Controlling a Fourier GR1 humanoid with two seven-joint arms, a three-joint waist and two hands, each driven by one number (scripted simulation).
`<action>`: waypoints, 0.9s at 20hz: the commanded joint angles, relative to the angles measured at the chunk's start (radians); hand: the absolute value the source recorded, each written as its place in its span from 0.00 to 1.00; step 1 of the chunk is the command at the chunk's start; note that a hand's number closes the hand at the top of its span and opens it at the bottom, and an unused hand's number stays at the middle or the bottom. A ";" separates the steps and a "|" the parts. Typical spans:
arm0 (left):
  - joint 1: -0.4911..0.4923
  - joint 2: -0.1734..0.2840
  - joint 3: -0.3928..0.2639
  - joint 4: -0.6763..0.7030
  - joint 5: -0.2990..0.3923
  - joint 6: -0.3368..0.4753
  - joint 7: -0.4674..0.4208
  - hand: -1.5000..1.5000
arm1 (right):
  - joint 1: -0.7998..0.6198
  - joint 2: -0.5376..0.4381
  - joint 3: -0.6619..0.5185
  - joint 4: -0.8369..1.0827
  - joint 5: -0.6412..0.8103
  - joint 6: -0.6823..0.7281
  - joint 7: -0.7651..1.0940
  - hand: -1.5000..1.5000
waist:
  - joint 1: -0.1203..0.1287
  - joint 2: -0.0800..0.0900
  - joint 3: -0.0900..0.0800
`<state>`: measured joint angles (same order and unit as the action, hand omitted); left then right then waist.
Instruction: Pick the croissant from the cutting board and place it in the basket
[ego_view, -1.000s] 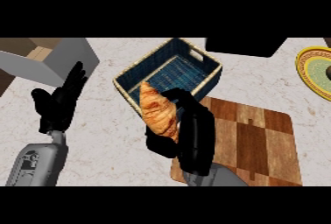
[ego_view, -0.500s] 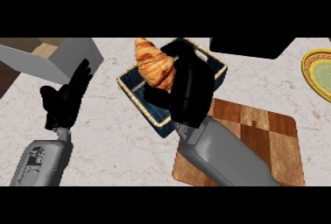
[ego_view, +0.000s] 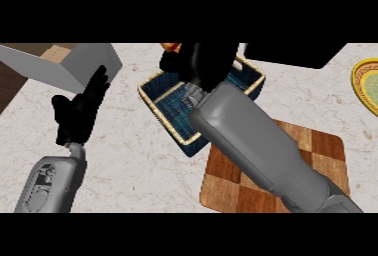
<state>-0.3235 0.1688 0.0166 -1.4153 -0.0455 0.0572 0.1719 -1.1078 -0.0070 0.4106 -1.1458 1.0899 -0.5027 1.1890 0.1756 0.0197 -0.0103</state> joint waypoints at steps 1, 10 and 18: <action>0.011 -0.008 -0.012 -0.004 -0.008 0.002 -0.004 0.50 | -0.134 0.007 -0.029 0.143 -0.021 0.031 0.231 1.00 | 0.011 -0.001 0.002; -0.024 0.005 0.021 0.021 0.007 0.004 -0.002 0.50 | -0.241 0.007 -0.064 0.389 -0.106 -0.030 0.234 1.00 | -0.018 0.006 0.004; -0.015 0.020 0.037 0.033 0.011 -0.005 -0.015 0.50 | -0.289 0.007 -0.054 0.469 -0.223 -0.151 0.200 1.00 | -0.038 0.002 0.006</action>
<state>-0.3359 0.1784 0.0412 -1.3926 -0.0419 0.0609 0.1617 -1.3650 -0.0081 0.3492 -0.7010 0.9217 -0.5540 1.2010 0.1444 0.0225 -0.0049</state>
